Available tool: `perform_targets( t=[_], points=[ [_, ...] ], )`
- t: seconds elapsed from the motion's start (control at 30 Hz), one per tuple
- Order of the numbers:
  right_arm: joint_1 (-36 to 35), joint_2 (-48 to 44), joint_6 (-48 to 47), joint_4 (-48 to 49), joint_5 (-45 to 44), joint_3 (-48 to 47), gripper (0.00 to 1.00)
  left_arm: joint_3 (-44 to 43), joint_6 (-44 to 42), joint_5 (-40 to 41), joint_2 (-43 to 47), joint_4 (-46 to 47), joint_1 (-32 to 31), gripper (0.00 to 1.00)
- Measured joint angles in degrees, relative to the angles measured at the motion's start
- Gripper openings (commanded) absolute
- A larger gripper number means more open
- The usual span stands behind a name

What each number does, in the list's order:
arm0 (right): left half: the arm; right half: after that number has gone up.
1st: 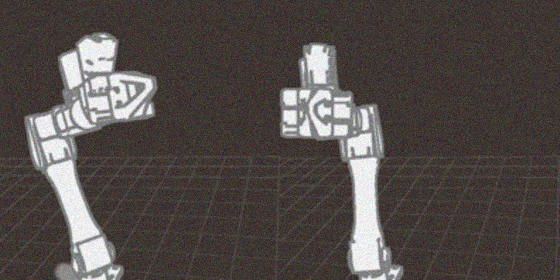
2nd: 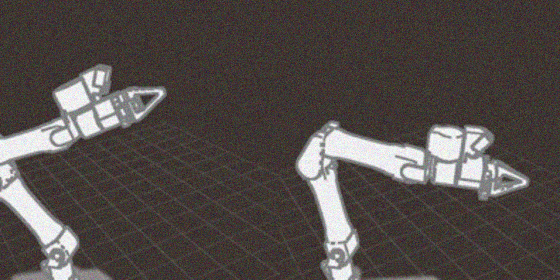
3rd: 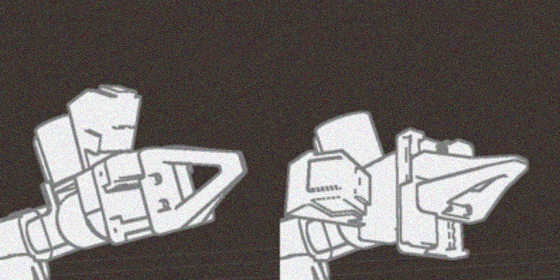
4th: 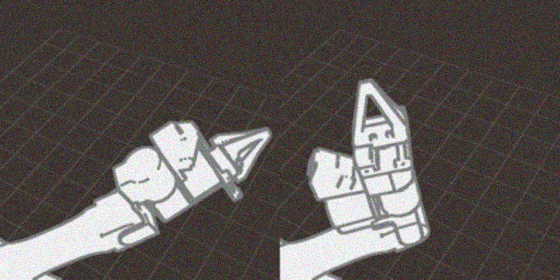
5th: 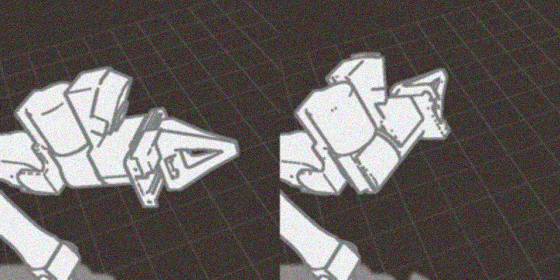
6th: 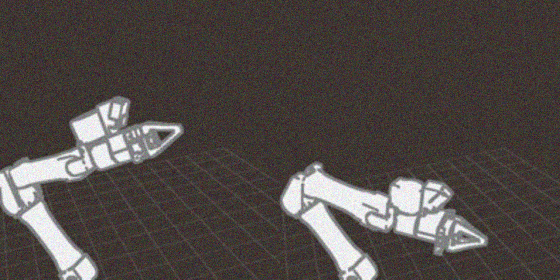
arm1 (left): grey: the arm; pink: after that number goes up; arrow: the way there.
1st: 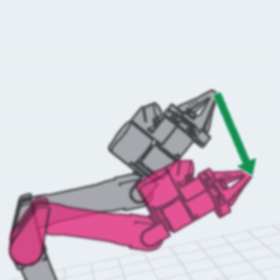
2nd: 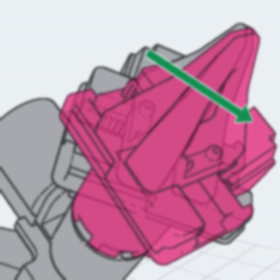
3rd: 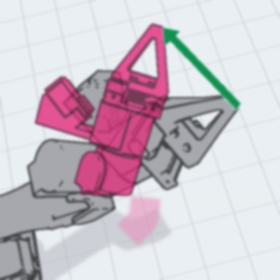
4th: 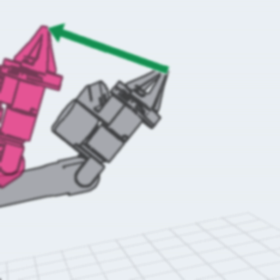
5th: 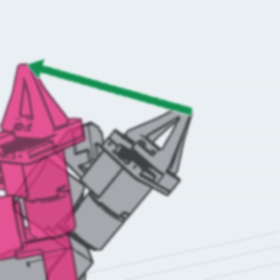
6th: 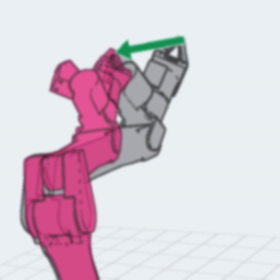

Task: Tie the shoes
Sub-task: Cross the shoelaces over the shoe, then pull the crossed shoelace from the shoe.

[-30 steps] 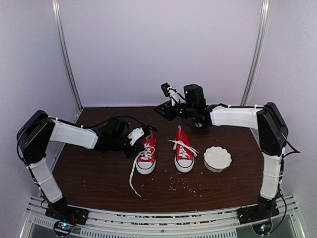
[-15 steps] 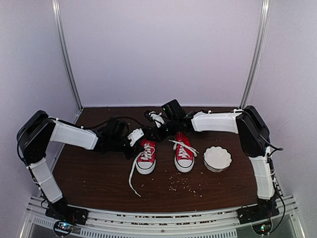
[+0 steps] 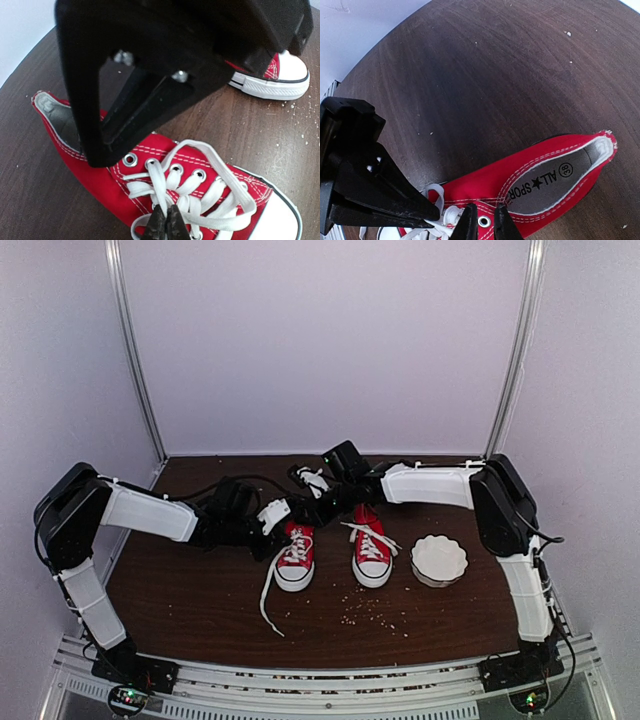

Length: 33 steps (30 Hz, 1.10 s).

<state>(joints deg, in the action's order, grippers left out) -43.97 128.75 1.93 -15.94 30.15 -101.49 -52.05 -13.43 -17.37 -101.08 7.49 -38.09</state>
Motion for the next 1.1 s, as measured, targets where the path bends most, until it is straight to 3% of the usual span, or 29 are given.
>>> perform_targets(
  t=[1.1],
  points=[
    [-1.0, 1.4, -1.7, -2.8, 2.2, -1.3, 0.21, 0.0, 0.0, -0.4, 0.0, 0.0, 0.0, 0.00]
  ],
)
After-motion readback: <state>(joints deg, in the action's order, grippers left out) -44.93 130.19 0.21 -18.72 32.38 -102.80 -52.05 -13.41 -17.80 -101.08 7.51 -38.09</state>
